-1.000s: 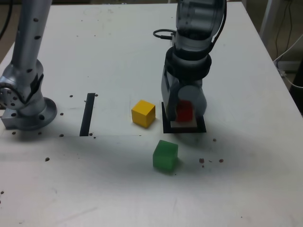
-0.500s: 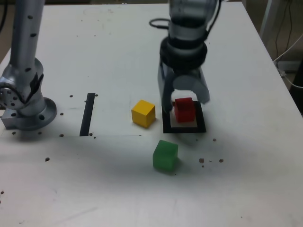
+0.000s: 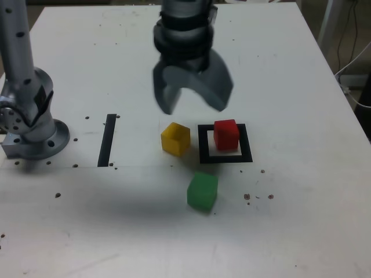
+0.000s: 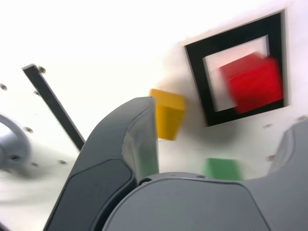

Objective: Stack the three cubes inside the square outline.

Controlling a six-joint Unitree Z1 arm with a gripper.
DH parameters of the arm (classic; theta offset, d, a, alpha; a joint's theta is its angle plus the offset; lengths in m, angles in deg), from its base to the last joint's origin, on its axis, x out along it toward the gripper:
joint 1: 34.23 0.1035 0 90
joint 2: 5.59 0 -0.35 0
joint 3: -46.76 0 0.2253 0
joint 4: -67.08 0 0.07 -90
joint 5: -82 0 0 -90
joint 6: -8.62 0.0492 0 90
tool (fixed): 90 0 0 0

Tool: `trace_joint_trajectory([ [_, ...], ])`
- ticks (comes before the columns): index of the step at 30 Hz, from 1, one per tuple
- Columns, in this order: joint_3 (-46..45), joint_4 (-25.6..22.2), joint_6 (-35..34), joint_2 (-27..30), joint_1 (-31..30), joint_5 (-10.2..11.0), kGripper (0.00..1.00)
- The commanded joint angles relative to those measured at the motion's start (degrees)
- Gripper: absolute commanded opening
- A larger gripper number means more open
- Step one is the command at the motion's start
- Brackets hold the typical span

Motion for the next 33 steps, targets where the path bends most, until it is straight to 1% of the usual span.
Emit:
trace_joint_trajectory([
  [1,-2.78,0.04,1.04,2.23,-0.05,0.24,0.99],
  [7,-6.84,0.48,2.06,3.58,-0.06,1.44,0.99],
  [13,-8.7,2.36,2.17,1.98,-0.21,2.32,0.94],
  [21,-11.43,7.12,2.24,-0.58,-1.64,2.21,0.91],
  [29,-13.94,8.22,2.24,-0.87,-3.94,2.18,0.88],
  [33,-14.4,8.58,2.28,-0.88,-4.84,2.07,0.84],
])
